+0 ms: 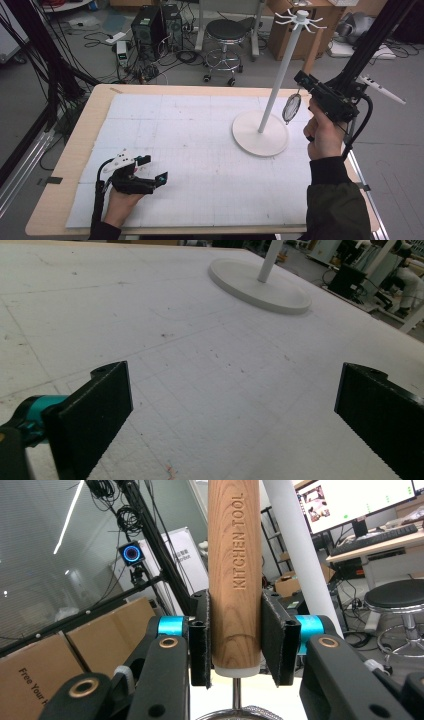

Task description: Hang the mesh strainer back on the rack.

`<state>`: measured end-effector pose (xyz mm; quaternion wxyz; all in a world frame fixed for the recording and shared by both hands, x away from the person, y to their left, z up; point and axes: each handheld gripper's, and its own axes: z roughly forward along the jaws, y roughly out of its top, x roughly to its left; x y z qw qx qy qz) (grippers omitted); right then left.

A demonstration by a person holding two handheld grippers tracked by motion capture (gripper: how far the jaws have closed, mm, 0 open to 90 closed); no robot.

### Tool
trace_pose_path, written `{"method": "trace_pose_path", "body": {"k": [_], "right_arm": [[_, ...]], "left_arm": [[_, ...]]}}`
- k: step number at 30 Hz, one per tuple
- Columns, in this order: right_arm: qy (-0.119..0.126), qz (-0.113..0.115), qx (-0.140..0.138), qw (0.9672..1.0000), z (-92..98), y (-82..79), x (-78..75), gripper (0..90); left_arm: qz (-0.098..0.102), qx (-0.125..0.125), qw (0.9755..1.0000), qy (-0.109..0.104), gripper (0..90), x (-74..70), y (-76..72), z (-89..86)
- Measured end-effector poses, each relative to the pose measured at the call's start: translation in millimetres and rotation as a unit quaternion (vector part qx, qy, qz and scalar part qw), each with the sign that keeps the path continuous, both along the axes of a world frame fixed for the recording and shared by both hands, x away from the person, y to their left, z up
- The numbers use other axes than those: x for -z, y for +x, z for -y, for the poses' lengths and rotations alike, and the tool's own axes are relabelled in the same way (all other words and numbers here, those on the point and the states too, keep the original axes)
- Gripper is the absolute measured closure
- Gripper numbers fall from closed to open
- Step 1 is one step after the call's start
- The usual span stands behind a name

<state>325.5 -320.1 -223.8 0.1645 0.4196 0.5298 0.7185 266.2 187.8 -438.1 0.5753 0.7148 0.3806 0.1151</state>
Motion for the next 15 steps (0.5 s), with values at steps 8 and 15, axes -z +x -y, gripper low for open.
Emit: {"method": "trace_pose_path", "body": {"k": [8,15], "right_arm": [[-0.001,-0.004,0.013,0.9999,-1.1,6.4,-4.8,68.8],[0.0,-0.01,0.019,0.9998,0.6,9.7,-4.1,68.7]], "left_arm": [[-0.001,-0.002,1.0,-0.003,2.7,0.3,0.7,-1.5],[-0.001,-0.004,1.0,-0.004,2.7,0.0,0.4,-1.8]]}}
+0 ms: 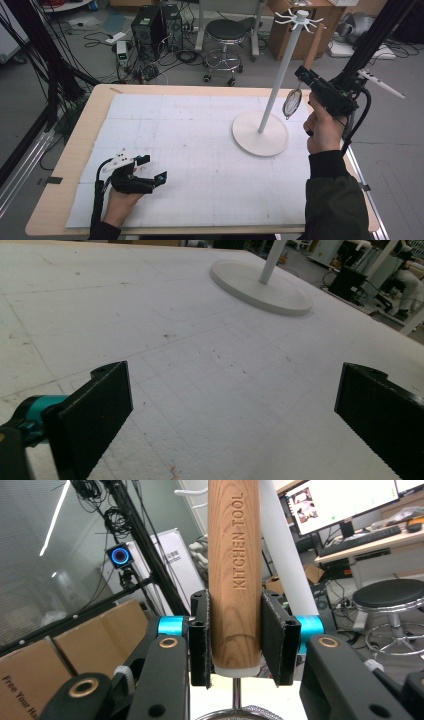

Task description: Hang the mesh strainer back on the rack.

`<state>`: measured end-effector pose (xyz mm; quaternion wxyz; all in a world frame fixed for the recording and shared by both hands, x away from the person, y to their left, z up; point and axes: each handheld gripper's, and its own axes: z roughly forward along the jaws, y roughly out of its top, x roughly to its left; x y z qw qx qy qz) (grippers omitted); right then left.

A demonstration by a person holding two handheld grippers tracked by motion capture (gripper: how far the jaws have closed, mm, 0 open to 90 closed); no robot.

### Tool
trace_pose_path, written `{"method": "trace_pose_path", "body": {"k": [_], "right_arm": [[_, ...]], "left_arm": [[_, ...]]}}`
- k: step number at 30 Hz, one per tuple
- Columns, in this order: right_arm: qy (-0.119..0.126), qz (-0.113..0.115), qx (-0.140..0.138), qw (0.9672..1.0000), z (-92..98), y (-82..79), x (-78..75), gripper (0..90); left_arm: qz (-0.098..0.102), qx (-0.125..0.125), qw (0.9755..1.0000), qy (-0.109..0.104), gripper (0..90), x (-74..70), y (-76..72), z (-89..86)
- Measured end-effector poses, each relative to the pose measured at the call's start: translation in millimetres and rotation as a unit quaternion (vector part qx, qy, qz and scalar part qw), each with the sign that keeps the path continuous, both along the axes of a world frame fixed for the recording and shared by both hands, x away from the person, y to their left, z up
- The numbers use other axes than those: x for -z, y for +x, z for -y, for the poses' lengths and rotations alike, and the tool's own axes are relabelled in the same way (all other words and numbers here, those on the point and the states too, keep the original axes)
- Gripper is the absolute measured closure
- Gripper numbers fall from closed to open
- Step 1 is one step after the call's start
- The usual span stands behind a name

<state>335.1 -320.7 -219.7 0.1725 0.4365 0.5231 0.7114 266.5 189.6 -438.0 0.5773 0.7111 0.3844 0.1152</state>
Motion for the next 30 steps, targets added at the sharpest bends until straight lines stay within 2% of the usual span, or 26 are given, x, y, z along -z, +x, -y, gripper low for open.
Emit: {"method": "trace_pose_path", "body": {"k": [6,9,16,23,30], "right_arm": [[-0.013,-0.001,0.013,0.9998,-4.3,4.8,-0.6,68.8],[-0.009,0.003,0.019,0.9998,-3.5,3.2,-1.3,68.8],[0.018,0.004,0.026,0.9995,11.3,2.5,-2.2,68.7],[0.017,0.001,0.022,0.9996,17.5,8.8,-6.4,68.7],[0.016,-0.004,0.023,0.9996,19.3,14.8,-3.6,68.7]], "left_arm": [[0.0,-0.002,1.0,0.0,2.7,0.0,0.4,-1.6],[0.0,-0.002,1.0,-0.001,2.7,0.3,0.5,-2.1],[-0.001,-0.003,1.0,-0.003,2.7,0.5,0.5,-1.6],[-0.004,-0.002,1.0,-0.002,2.7,1.0,1.0,-1.5],[-0.004,-0.001,1.0,0.0,2.7,1.8,0.7,-0.5]]}}
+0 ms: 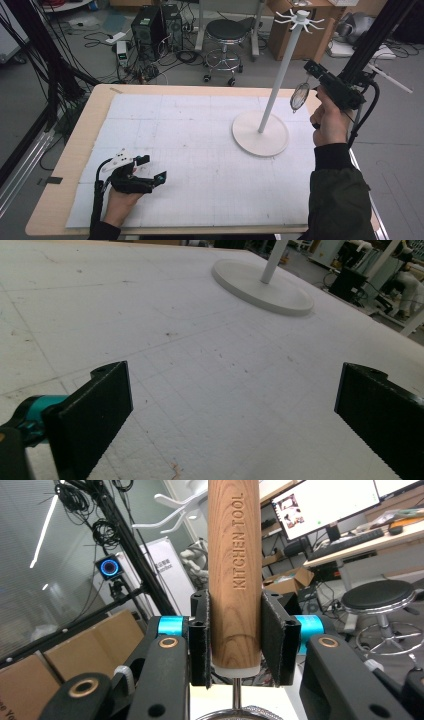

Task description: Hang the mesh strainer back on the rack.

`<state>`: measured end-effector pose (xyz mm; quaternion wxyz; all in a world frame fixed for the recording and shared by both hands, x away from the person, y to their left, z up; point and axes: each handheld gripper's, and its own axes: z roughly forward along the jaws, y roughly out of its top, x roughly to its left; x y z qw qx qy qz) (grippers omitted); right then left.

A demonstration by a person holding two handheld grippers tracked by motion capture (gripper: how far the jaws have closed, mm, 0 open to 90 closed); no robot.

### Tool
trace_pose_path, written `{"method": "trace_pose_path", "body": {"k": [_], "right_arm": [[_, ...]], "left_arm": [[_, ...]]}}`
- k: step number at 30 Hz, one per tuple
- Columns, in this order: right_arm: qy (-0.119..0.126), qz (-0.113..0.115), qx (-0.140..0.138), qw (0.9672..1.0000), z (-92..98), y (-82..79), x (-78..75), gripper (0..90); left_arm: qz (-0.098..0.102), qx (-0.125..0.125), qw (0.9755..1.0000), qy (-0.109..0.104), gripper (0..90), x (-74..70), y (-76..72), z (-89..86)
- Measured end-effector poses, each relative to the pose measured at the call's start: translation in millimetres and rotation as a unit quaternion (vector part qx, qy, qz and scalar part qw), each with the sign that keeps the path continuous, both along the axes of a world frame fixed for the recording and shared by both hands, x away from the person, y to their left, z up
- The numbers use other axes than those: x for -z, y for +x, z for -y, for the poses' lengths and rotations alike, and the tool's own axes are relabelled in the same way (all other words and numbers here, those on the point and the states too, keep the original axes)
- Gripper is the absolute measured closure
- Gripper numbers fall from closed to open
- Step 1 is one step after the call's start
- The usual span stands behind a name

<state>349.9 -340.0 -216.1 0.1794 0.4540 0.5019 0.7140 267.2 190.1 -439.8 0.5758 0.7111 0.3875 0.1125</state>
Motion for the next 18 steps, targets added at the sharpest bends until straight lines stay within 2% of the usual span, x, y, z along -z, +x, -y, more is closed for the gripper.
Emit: {"method": "trace_pose_path", "body": {"k": [3,5,9,14,18], "right_arm": [[0.009,0.007,-0.001,0.9999,3.4,1.5,0.5,68.7],[0.014,-0.003,-0.009,0.9999,4.8,3.1,1.3,68.7],[0.007,-0.002,-0.018,0.9998,4.6,6.3,2.7,68.7],[0.013,0.007,-0.022,0.9997,1.5,4.9,2.0,68.7],[0.011,-0.005,-0.028,0.9995,2.2,7.1,3.5,68.7]], "left_arm": [[0.0,0.001,1.0,0.0,2.7,0.2,-0.3,-0.2],[-0.002,0.0,1.0,0.001,2.7,0.4,-0.7,-0.5],[-0.004,-0.002,1.0,-0.001,2.7,0.9,-1.2,-1.2],[-0.003,-0.003,1.0,0.001,2.7,0.7,-2.2,-1.8],[-0.002,-0.002,1.0,0.002,2.7,0.7,-2.4,-2.4]]}}
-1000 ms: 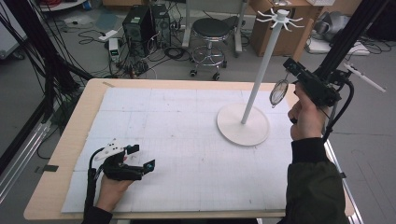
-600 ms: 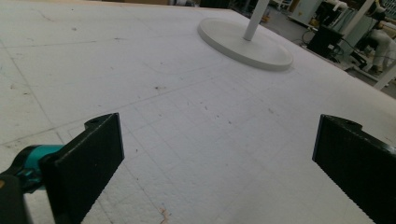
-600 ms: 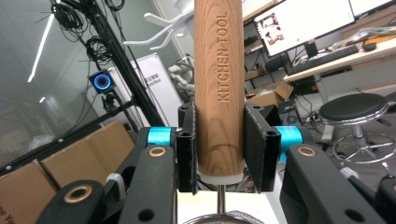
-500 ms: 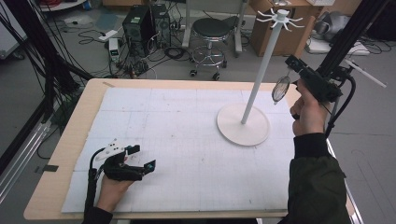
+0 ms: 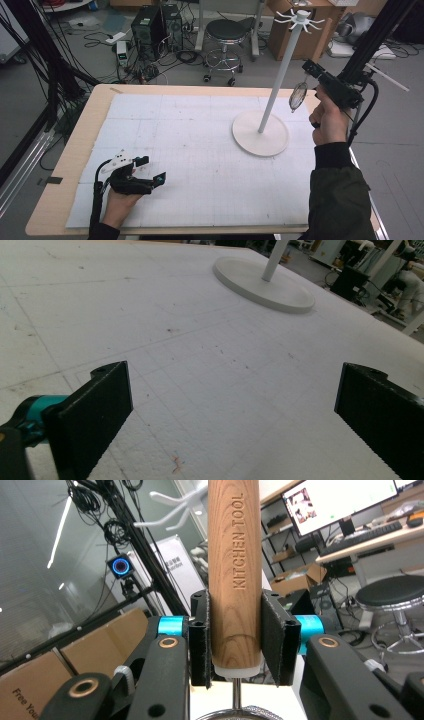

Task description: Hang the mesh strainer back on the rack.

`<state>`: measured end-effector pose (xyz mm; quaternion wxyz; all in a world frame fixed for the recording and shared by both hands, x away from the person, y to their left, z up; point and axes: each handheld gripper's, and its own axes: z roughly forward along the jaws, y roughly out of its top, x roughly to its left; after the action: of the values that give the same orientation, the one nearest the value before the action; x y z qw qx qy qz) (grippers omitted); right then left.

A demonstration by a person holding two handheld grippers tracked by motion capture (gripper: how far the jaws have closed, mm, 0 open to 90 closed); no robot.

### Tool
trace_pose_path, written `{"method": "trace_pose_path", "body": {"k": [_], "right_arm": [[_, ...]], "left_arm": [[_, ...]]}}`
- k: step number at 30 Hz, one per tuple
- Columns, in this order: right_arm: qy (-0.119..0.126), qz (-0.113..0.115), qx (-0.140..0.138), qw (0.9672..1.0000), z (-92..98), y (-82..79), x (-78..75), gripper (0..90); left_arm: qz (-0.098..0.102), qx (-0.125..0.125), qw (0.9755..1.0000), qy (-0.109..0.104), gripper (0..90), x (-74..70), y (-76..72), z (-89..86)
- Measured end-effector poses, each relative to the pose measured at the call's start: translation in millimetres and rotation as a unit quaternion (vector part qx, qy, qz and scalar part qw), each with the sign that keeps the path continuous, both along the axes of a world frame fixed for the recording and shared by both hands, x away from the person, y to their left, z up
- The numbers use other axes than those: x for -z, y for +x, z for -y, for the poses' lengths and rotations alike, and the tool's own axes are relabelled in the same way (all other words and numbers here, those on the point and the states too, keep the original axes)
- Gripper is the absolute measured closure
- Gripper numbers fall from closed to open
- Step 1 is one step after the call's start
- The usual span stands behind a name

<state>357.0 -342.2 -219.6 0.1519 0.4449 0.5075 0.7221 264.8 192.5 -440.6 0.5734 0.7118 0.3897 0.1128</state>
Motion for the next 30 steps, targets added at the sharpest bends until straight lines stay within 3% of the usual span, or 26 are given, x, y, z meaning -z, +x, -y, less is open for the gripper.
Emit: {"method": "trace_pose_path", "body": {"k": [10,17,25,30], "right_arm": [[-0.008,-0.004,-0.013,0.9999,-8.7,1.4,2.3,68.7],[-0.003,-0.006,-0.013,0.9999,-11.6,1.1,12.3,68.7],[-0.016,-0.005,-0.018,0.9997,-12.2,-0.3,10.8,68.4],[-0.043,-0.005,-0.013,0.999,-15.0,0.6,7.3,64.7]], "left_arm": [[0.001,-0.002,1.0,-0.003,2.7,-0.4,-0.6,-0.5],[0.001,-0.002,1.0,-0.001,2.7,-0.2,-0.7,-1.0],[0.0,-0.001,1.0,-0.002,2.7,-0.3,-1.0,0.1],[0.001,0.0,1.0,-0.001,2.7,-0.2,-0.8,0.4]]}}
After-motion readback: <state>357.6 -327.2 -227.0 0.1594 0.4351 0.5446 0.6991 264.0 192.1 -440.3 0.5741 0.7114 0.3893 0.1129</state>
